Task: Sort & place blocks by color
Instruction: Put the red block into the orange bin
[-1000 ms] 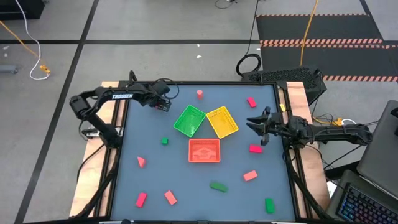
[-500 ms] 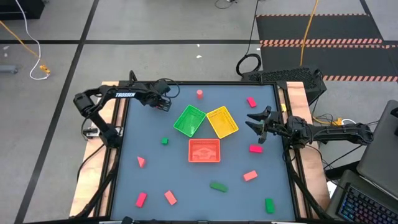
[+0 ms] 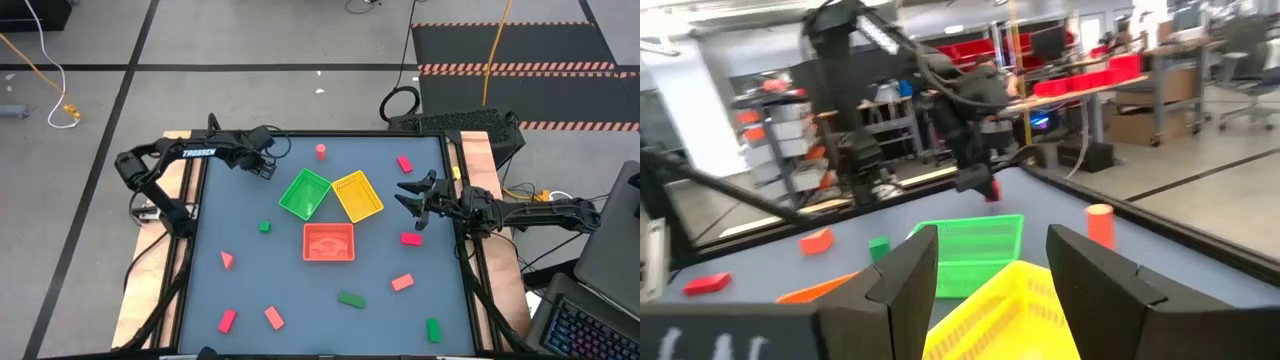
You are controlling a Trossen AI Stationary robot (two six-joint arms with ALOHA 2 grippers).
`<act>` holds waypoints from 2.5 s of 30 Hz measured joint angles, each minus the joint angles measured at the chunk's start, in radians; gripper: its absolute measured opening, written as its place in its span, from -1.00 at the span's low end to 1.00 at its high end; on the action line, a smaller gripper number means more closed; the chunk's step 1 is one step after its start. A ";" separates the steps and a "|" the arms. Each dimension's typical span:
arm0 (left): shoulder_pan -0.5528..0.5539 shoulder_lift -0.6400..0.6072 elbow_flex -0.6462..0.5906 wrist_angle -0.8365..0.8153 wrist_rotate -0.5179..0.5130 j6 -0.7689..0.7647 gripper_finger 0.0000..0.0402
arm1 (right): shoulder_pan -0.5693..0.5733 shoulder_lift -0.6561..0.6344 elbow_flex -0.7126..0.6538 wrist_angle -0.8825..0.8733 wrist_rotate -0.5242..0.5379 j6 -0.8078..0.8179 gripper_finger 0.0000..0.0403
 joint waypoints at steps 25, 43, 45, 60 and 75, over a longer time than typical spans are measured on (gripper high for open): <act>-0.465 0.051 0.451 0.290 0.138 0.228 -0.36 | 0.000 0.002 0.000 0.145 0.159 -0.050 -0.08; -0.559 0.341 0.630 0.299 0.159 0.229 -0.36 | 0.000 0.003 0.000 0.137 0.158 -0.050 -0.08; -0.559 0.352 0.631 0.314 0.158 0.228 -0.36 | 0.000 0.003 0.000 0.137 0.158 -0.049 -0.08; -0.673 0.340 0.630 0.273 0.161 0.188 -0.36 | 0.001 0.003 0.000 0.113 0.158 -0.047 -0.08; -0.850 0.339 0.629 0.039 0.092 -0.038 -0.36 | 0.000 0.003 0.000 0.173 0.165 -0.170 -0.08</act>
